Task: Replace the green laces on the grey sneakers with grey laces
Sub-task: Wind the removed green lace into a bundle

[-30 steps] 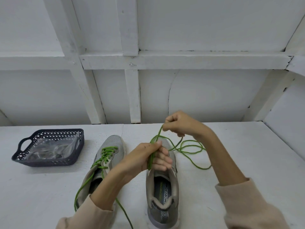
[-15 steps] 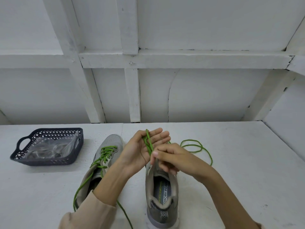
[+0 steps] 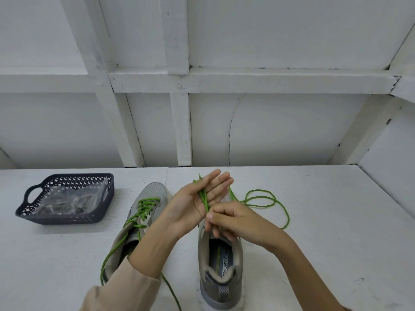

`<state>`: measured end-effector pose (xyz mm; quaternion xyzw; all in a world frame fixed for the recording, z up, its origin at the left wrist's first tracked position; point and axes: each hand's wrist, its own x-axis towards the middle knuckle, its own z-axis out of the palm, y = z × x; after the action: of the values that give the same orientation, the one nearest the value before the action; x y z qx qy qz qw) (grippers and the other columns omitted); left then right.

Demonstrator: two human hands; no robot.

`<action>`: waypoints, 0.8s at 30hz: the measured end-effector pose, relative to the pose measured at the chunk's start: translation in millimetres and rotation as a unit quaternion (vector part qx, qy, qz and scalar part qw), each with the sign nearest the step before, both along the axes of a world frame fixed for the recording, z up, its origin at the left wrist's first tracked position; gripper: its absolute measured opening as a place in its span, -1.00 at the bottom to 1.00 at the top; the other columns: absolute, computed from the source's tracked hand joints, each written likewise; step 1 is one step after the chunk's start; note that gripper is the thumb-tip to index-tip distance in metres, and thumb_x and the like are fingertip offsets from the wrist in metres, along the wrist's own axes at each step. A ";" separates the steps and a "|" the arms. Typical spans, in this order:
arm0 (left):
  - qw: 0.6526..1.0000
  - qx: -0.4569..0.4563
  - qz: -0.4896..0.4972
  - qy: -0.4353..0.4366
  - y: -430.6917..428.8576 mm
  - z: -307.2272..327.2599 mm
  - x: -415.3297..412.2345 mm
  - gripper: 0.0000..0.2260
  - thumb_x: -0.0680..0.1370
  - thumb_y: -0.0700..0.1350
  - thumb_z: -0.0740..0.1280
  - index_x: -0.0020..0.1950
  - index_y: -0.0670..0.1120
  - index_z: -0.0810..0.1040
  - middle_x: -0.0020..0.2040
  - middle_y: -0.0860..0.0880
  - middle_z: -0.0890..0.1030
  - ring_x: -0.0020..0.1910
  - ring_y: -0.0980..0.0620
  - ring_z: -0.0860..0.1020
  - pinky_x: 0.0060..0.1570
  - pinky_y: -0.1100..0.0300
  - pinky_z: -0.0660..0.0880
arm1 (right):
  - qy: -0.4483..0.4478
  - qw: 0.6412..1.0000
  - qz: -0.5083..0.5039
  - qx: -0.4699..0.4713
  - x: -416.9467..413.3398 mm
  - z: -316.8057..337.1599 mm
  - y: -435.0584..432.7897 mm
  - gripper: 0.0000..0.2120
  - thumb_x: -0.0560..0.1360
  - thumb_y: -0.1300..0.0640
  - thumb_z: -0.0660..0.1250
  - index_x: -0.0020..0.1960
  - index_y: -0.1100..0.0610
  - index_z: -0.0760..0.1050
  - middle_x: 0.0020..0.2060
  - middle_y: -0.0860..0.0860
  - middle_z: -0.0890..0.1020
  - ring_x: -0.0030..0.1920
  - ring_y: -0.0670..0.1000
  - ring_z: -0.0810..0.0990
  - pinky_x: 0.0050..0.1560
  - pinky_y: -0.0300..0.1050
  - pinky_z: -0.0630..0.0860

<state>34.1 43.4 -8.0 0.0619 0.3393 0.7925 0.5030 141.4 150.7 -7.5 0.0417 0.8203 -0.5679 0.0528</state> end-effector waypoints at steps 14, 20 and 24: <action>0.969 -0.062 -0.200 0.134 -7.6 5.7 14.0 -0.67 0.57 -0.11 0.16 -0.03 -0.21 0.70 -0.06 -0.24 0.69 -0.05 -0.13 0.69 0.09 0.03 0.60 | -0.058 0.985 0.028 0.163 -29.3 46.4 60.3 -0.59 0.55 -0.02 0.36 -0.44 0.03 0.39 -0.50 0.01 0.27 -0.44 -0.02 0.17 -0.42 -0.14 0.13; 0.973 -0.026 -0.221 0.056 -0.9 -15.5 9.0 -0.65 0.60 -0.11 0.17 0.21 -0.29 0.59 0.24 -0.31 0.57 0.23 -0.21 0.57 0.32 -0.03 0.45 | -0.049 0.989 -0.010 0.138 -25.9 70.1 54.7 -0.68 0.57 -0.04 0.31 -0.18 0.19 0.56 -0.52 -0.13 0.36 -0.50 -0.14 0.26 -0.47 -0.33 0.23; 0.982 0.012 -0.188 0.017 0.2 -16.2 2.5 -0.58 0.51 -0.17 0.24 0.30 -0.36 0.49 0.29 -0.38 0.49 0.32 -0.29 0.48 0.37 -0.11 0.38 | -0.014 0.988 0.002 0.155 -10.3 62.1 41.2 -0.85 0.59 0.11 0.30 -0.11 0.12 0.59 -0.49 -0.13 0.49 -0.47 -0.20 0.38 -0.42 -0.35 0.31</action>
<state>36.6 43.5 -24.1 0.1444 0.3208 0.6869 0.6359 131.1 191.9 54.6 0.0556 0.8979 -0.4328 0.0579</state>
